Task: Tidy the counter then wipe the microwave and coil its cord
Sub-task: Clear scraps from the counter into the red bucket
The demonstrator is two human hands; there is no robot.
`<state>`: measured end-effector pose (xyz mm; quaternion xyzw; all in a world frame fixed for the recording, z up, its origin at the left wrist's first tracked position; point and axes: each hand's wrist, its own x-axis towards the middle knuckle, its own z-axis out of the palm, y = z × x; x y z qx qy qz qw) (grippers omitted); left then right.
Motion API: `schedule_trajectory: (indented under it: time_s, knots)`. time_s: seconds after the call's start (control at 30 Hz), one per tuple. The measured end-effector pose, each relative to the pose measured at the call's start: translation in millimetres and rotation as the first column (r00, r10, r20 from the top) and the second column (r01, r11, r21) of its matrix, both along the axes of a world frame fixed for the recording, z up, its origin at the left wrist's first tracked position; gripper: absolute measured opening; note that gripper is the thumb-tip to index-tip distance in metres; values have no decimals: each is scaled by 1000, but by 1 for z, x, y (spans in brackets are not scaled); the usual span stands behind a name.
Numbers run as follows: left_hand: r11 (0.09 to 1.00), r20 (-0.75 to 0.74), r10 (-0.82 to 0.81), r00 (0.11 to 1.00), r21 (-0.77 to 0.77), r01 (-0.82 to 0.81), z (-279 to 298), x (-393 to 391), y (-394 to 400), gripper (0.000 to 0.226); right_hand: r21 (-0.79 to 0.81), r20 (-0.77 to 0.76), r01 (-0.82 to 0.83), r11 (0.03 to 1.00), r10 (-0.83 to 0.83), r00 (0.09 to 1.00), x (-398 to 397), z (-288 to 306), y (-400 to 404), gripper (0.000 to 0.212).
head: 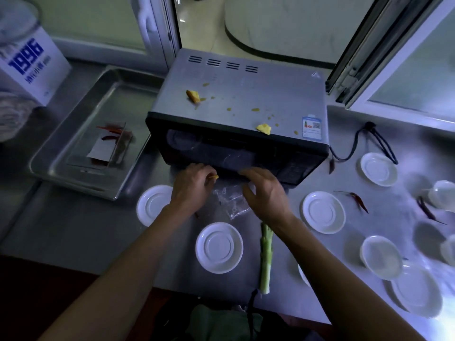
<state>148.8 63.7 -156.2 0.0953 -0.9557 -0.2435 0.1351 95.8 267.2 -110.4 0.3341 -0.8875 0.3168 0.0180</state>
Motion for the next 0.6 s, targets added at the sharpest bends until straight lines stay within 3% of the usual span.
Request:
schedule_trajectory:
  time_s: [0.2, 0.37, 0.6]
  knots:
    - [999, -90, -31, 995, -17, 30, 39, -1, 32, 8, -23, -174, -46, 999, 41, 984, -17, 38, 20, 29]
    - [997, -156, -17, 988, -74, 5, 70, -4, 39, 7, -21, -220, -25, 999, 19, 975, -42, 60, 23, 30]
    - [993, -175, -3, 984, -119, -18, 98, -12, 36, 7, 98, -259, 31, 995, -5, 966, -77, 72, 17, 28]
